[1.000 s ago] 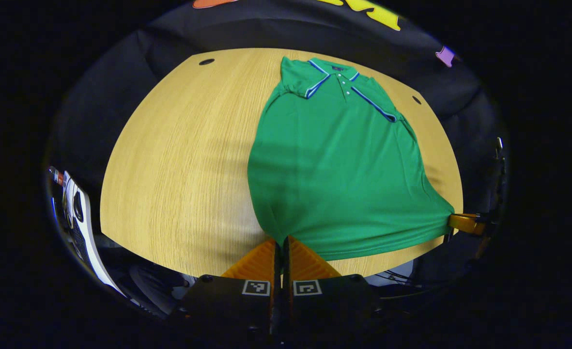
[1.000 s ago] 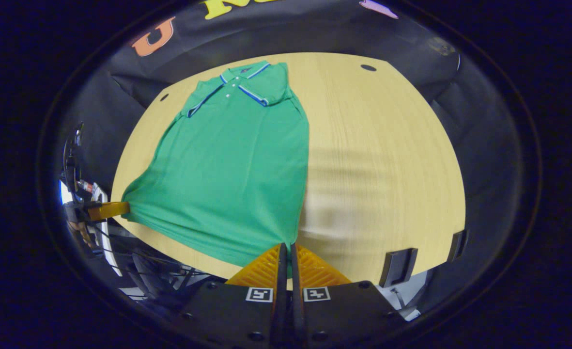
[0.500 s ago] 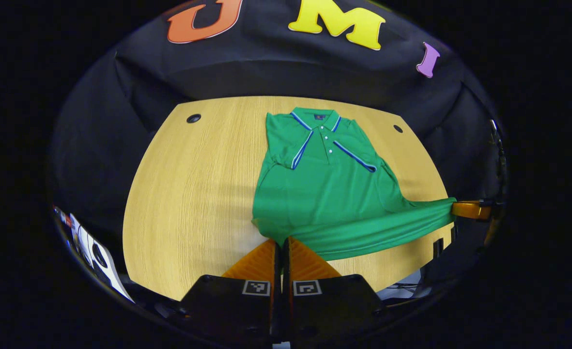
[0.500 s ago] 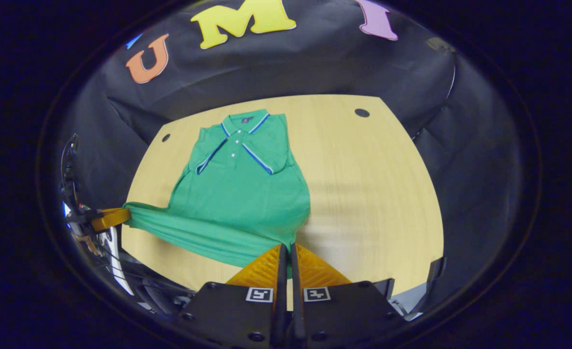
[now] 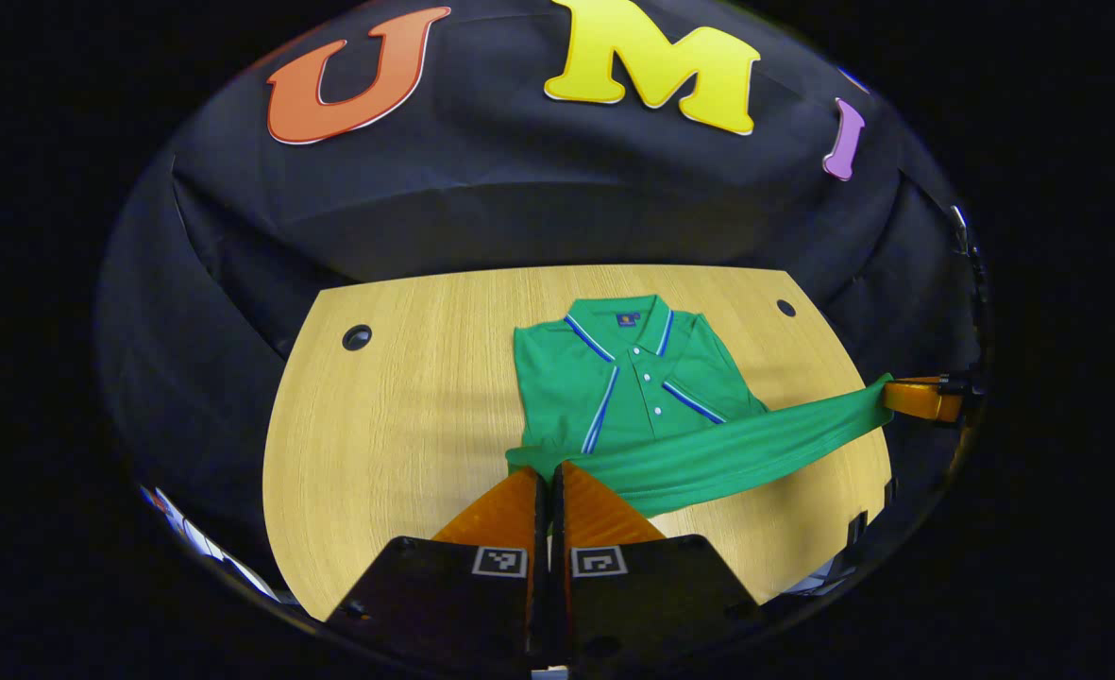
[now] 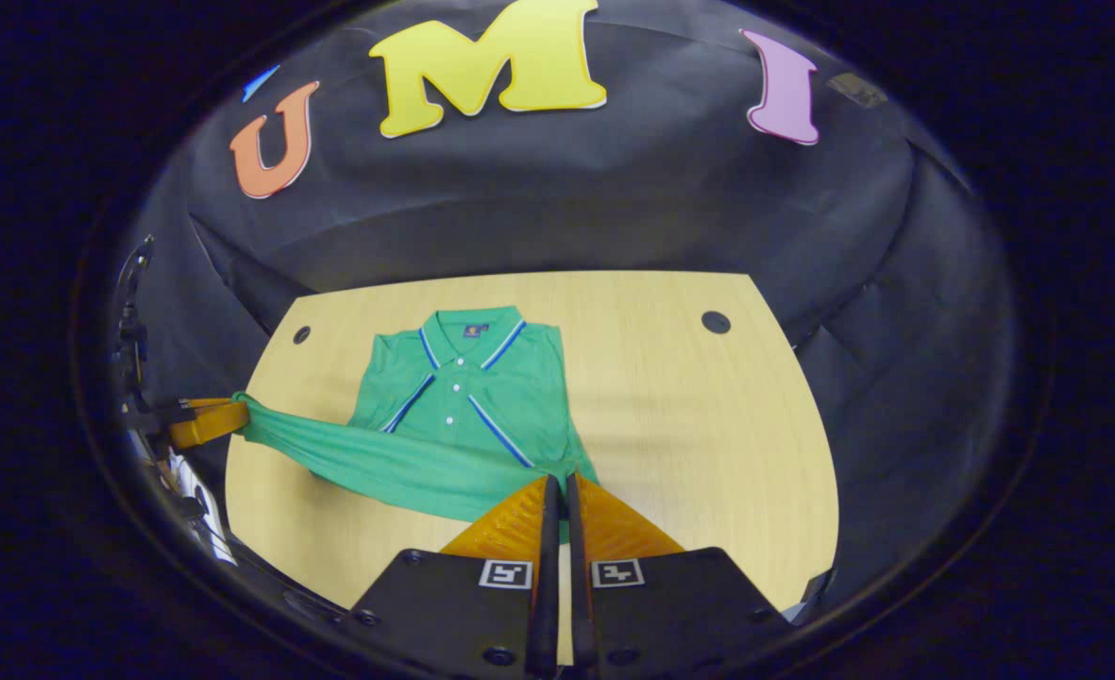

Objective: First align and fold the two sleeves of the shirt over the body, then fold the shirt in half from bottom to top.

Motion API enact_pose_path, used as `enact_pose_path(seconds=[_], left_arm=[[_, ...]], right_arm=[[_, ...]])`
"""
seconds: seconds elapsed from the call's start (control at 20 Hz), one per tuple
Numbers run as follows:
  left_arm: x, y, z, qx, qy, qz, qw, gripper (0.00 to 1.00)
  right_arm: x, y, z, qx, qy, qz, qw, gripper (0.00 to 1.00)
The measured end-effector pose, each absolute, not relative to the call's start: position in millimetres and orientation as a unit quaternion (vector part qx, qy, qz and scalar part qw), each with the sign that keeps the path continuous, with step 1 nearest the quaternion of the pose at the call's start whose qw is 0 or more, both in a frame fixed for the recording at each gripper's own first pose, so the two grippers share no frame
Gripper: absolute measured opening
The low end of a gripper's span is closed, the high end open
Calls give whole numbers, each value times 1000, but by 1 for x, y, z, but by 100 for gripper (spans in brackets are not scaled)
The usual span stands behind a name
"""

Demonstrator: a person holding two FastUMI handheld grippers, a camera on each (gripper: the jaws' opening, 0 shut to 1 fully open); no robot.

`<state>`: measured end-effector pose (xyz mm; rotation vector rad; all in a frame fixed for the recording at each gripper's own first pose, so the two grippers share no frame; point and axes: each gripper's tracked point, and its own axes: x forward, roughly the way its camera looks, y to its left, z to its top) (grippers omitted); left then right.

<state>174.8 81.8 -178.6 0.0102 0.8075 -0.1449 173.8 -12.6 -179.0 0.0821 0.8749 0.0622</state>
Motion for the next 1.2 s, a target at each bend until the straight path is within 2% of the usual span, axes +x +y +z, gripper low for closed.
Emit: enact_pose_path(seconds=[0.35, 0.5, 0.55, 0.6, 0.7, 0.75, 1.2], left_arm=[[262, 81, -200, 1, 398, -38, 916, 3], [298, 82, -234, 16, 419, -21, 908, 3], [320, 80, -251, 20, 425, -17, 905, 3], [336, 82, -260, 23, 425, -15, 905, 3], [358, 79, -279, 20, 431, -10, 902, 3], [366, 78, -289, 25, 434, -10, 900, 3], [385, 82, -337, 34, 453, 3, 891, 3]], right_arm=[[278, -28, -201, 44, 419, 31, 907, 8], [321, -24, -229, 50, 424, 40, 903, 8], [339, -21, -249, 50, 432, 40, 899, 5], [356, -19, -268, 50, 440, 41, 896, 8], [381, -20, -287, 39, 436, 36, 898, 8], [393, -19, -297, 35, 435, 36, 899, 5], [424, -14, -353, 23, 449, 42, 892, 5]])
